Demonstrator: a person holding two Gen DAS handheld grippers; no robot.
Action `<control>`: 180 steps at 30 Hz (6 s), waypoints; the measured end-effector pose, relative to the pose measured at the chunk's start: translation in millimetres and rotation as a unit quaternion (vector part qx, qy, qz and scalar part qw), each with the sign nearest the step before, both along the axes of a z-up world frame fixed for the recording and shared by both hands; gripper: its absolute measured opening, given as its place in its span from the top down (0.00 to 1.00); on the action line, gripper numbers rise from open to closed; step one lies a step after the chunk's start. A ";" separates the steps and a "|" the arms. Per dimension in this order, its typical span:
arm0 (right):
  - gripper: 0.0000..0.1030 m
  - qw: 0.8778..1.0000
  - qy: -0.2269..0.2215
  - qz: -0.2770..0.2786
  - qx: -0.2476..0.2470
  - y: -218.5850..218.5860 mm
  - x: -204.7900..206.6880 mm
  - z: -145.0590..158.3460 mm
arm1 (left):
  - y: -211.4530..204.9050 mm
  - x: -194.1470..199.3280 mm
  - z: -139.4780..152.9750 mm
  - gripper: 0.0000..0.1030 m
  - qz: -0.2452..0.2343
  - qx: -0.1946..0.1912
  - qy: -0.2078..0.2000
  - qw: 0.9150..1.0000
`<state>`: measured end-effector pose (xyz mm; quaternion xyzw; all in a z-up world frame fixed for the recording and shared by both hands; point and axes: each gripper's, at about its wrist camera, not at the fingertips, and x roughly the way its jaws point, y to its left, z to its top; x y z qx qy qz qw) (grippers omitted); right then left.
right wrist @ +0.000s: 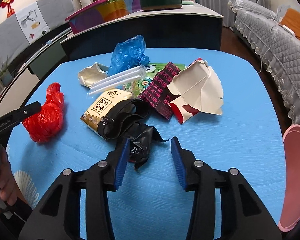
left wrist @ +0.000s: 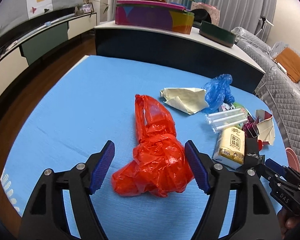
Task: Collect trash
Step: 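Grasp the red plastic bag with the left tool while the right tool grasps the black bag, then carry both bags over the pink bin and open both tools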
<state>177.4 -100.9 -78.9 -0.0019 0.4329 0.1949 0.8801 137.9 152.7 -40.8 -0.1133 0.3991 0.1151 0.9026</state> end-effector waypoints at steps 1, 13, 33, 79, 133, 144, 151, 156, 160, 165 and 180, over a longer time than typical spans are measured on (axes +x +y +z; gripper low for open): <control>0.58 1.000 0.001 0.002 0.000 0.1 0.1 0.0 | -1.6 1.1 -1.1 0.32 -0.002 0.001 0.003 1.000; 0.83 1.000 0.004 0.027 0.003 3.0 -4.3 1.8 | -15.6 4.3 -2.1 0.57 -0.027 0.016 0.010 0.999; 0.88 0.998 -0.056 -0.009 0.003 -31.7 -32.8 42.3 | -41.2 -7.9 22.9 0.64 -0.044 0.039 -0.034 0.998; 0.88 0.980 -0.149 -0.133 -0.022 -120.8 -59.0 83.1 | -131.1 -13.9 50.6 0.64 -0.150 0.042 -0.119 0.981; 0.88 0.945 -0.163 -0.284 -0.013 -284.5 -86.6 97.1 | -286.0 -16.9 75.7 0.64 -0.290 0.024 -0.157 0.944; 0.88 0.932 -0.174 -0.319 -0.010 -313.3 -87.9 105.4 | -343.7 2.5 69.8 0.64 -0.337 0.005 -0.148 0.930; 0.88 0.927 -0.174 -0.331 -0.014 -326.4 -86.1 106.3 | -381.0 12.4 56.6 0.64 -0.369 0.003 -0.132 0.920; 0.88 0.927 -0.166 -0.335 -0.012 -334.7 -84.4 102.8 | -404.8 15.8 50.6 0.64 -0.392 0.001 -0.123 0.912; 0.88 0.928 -0.162 -0.336 -0.010 -338.3 -83.3 100.7 | -419.8 16.9 43.9 0.64 -0.405 0.002 -0.113 0.907; 0.88 0.929 -0.159 -0.334 -0.009 -338.6 -81.5 99.4 | -429.4 19.2 36.1 0.64 -0.414 0.001 -0.101 0.905; 0.88 0.929 -0.152 -0.339 -0.003 -342.7 -80.0 97.1 | -436.8 21.6 34.5 0.64 -0.419 0.001 -0.092 0.903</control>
